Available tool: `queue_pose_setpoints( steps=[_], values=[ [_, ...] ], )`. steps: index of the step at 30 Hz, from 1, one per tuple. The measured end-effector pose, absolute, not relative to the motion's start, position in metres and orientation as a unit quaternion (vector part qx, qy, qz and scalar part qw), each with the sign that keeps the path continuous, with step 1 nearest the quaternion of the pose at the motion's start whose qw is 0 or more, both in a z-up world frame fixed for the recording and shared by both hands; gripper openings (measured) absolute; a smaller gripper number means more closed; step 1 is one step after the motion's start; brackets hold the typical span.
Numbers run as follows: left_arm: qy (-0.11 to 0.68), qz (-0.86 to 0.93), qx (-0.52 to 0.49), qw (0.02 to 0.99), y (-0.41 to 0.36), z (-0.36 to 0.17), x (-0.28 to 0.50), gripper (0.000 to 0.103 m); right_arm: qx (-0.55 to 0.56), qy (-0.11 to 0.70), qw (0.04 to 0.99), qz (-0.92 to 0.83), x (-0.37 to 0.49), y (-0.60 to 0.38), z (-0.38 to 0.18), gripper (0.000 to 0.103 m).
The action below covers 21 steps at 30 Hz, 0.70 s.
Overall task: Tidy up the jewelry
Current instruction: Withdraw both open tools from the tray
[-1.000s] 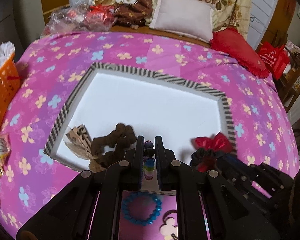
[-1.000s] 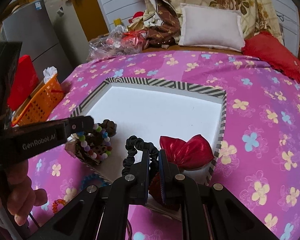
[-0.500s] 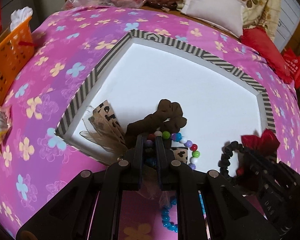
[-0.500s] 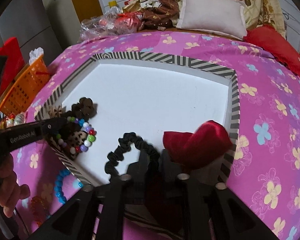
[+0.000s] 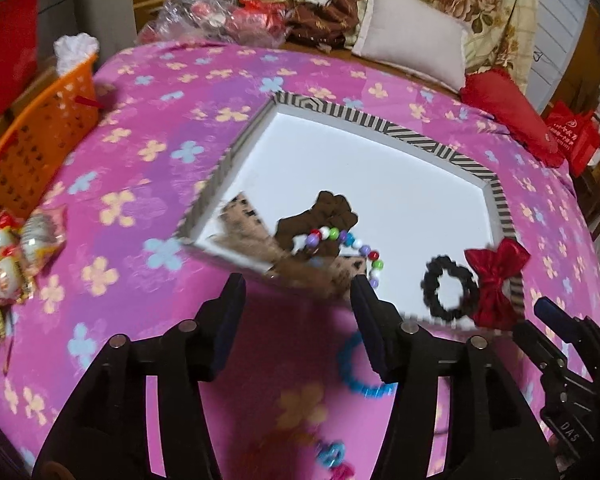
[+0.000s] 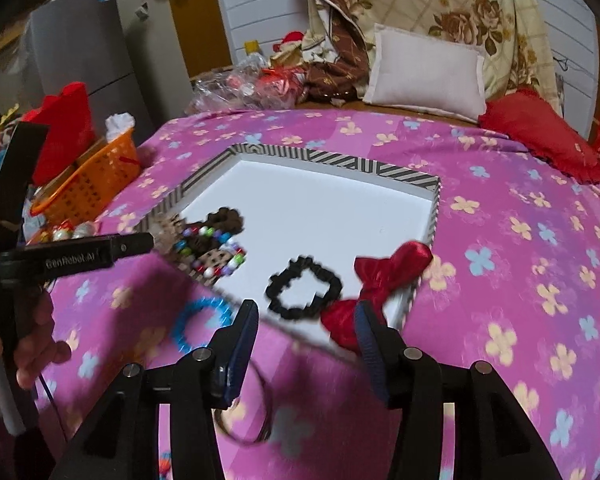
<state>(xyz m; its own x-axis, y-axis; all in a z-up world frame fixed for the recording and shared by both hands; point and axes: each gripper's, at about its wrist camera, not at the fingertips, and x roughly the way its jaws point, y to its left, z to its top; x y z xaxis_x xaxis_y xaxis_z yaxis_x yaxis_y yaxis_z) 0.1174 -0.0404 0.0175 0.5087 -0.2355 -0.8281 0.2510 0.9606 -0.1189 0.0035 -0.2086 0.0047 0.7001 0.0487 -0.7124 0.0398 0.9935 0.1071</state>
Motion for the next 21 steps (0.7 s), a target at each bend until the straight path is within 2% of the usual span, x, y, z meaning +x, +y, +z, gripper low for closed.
queue_pose_setpoints(
  steps=[2,3,19,21],
  values=[
    [0.471,-0.137,0.005,0.871,-0.029,0.021,0.107,0.056,0.048,0.377,0.925,-0.012,-0.011,-0.203,0.006,0.072],
    [0.471,-0.136,0.004,0.872,-0.025,0.022,0.102,0.056,0.048,0.373,0.926,-0.016,-0.018,-0.201,0.006,0.074],
    [0.446,-0.085,0.042,0.89,0.008,0.009,-0.011,0.057,0.065,0.384,0.921,0.004,-0.087,-0.167,0.006,0.076],
    [0.44,-0.079,0.042,0.894,0.008,0.01,-0.019,0.057,0.063,0.381,0.922,0.004,-0.092,-0.163,0.008,0.079]
  ],
)
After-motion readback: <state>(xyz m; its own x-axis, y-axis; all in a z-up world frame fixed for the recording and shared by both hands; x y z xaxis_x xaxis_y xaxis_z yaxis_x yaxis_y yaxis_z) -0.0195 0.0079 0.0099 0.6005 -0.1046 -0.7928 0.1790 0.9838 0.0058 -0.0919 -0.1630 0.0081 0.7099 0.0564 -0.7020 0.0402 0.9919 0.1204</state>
